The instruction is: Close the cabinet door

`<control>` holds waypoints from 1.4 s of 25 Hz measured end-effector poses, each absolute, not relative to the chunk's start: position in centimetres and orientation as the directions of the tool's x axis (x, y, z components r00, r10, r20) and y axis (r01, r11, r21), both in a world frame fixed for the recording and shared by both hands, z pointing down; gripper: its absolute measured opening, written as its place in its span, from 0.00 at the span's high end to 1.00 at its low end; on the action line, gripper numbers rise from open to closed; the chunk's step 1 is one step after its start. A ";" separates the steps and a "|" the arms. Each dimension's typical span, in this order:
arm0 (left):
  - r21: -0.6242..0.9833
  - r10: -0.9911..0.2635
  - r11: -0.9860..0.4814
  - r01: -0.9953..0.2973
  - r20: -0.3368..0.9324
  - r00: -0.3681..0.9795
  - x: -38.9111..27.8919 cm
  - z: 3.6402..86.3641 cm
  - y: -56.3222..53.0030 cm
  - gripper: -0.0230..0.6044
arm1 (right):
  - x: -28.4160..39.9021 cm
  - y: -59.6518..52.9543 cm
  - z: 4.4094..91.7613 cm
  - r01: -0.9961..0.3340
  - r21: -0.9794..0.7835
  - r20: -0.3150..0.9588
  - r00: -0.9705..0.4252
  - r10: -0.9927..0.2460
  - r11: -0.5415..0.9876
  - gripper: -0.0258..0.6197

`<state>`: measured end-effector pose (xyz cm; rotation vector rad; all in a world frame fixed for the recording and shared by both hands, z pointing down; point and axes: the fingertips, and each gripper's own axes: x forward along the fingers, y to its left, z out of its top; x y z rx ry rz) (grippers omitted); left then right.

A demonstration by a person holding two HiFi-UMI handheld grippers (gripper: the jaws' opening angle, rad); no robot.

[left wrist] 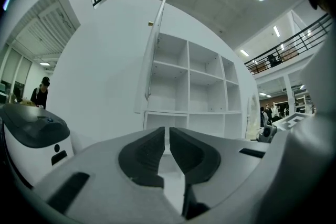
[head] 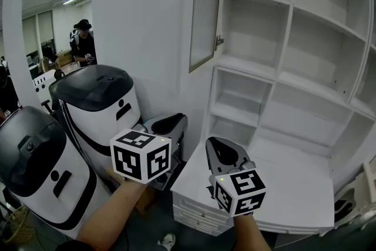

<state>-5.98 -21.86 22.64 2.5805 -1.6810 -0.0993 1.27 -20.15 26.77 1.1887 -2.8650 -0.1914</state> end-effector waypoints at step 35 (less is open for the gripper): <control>-0.059 -0.895 -0.432 -0.900 -0.095 0.436 -8.9 15.9 -29.5 0.82 | -2.5 -27.1 22.9 -0.737 0.203 -0.058 -0.667 -0.743 0.645 0.93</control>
